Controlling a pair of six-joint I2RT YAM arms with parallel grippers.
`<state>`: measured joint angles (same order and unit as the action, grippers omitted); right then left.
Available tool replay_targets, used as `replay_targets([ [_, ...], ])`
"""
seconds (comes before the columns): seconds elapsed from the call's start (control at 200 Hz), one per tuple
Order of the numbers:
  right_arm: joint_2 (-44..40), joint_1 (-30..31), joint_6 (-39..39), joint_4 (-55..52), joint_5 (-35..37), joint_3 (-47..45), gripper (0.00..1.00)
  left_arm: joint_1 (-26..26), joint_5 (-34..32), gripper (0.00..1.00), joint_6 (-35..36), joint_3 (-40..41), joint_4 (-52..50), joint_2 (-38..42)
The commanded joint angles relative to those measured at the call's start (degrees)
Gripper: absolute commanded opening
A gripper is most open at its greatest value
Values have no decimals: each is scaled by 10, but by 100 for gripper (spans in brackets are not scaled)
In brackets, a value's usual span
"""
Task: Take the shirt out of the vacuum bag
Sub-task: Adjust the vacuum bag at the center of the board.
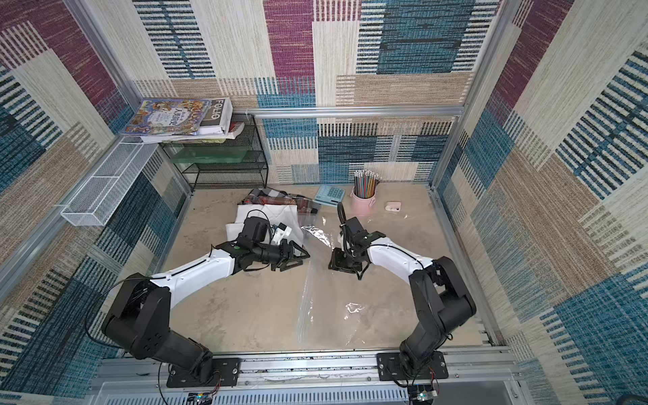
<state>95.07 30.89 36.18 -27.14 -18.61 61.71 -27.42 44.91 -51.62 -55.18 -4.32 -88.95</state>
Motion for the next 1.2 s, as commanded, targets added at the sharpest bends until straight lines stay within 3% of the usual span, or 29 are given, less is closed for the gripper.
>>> replay_targets([
  [0.0, 16, 24, 11, 28, -40, 38, 45, -4, -18, 52, -12, -7, 28, 17],
  [0.591, 123, 85, 74, 146, -222, 233, 39, -4, -104, 48, 36, -94, -74, 89],
  [0.716, 116, 79, 79, 151, -231, 231, 39, -4, -110, 45, 78, -135, -147, 71],
  [0.831, 114, 68, 58, 118, -219, 216, 40, -4, -112, 44, 83, -102, -141, 70],
  [0.926, 118, 61, 50, 118, -222, 194, 40, -3, -167, 45, 100, -90, -178, 65],
  [1.197, 127, 62, 43, 121, -222, 178, 40, -2, -193, 63, 130, -77, -260, 54],
])
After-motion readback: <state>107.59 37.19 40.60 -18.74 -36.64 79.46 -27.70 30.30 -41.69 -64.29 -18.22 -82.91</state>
